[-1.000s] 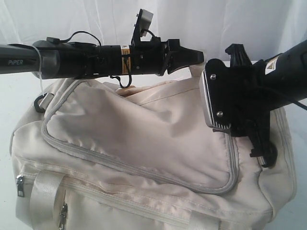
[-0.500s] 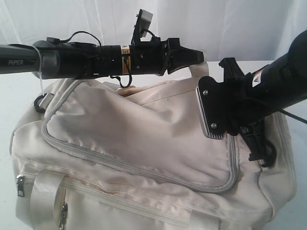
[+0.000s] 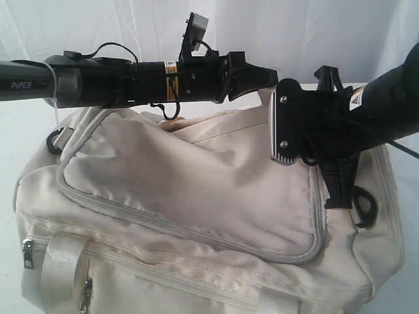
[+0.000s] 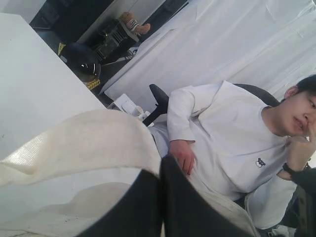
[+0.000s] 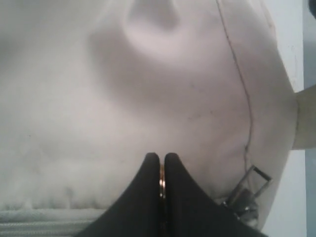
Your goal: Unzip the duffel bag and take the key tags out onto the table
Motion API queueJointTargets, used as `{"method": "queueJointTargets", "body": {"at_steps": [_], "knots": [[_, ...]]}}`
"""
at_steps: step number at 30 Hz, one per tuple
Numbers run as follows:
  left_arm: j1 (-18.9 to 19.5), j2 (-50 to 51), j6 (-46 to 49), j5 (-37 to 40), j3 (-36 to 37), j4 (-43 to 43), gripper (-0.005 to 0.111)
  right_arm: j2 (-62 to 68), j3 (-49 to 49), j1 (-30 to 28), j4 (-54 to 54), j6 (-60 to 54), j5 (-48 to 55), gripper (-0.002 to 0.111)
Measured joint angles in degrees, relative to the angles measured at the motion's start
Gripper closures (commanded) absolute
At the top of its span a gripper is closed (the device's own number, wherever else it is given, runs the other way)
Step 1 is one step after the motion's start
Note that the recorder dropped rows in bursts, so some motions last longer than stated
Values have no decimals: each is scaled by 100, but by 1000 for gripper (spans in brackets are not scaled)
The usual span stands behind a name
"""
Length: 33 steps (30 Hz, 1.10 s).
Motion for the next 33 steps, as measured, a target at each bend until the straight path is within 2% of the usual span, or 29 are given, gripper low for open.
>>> {"method": "queueJointTargets", "body": {"at_steps": [12,21,33], "knots": [[0,0,0,-8,0,0,107,-710,0,0,84,821,602,108],[0,0,0,-12,0,10,107,-945,0,0,248,926,2091,108],[0,0,0,-4,0,-183,107,-958,0,0,1123,996,3413,108]]}}
